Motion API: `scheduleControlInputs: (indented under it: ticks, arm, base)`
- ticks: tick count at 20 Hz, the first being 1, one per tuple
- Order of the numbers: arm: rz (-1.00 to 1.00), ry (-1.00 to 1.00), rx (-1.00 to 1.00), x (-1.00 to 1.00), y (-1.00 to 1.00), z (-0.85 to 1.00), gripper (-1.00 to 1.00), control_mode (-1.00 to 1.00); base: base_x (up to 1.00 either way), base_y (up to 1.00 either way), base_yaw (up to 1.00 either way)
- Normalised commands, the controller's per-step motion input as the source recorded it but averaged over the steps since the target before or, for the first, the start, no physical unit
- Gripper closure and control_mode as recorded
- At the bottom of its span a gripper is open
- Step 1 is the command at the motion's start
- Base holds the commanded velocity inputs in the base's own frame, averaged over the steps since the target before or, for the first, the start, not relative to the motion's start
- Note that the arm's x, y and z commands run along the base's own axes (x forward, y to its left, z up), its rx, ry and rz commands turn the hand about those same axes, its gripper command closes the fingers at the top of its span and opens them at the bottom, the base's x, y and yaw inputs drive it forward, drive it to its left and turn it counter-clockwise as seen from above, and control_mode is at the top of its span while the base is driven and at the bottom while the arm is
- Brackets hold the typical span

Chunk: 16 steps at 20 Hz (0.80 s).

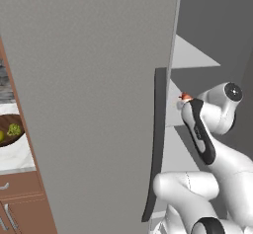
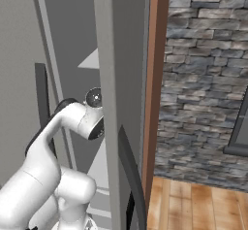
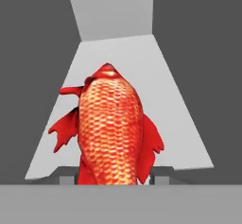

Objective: Take the lemon, broccoli, and fish from the freezer and place them in the bowl on the counter.

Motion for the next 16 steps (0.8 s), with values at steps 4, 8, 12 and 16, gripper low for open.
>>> scheduleControlInputs:
  ticks: [4,8,12,16]
  arm:
    - [-0.05,0.02,0.0,-0.49,0.05,0.41,1.0,-1.0]
    - [-0.04,0.01,-0.02,-0.49,0.24,0.35,1.0,-1.0]
    - [0.0,0.01,-0.04,-0.45,0.36,0.26,1.0,-1.0]
    - [0.0,0.02,0.0,-0.5,0.09,0.25,1.0,-1.0]
  base:
    - [0.0,0.0,0.0]
    - [0.0,0.0,0.0]
    - [0.0,0.0,0.0]
    - [0.0,0.0,0.0]
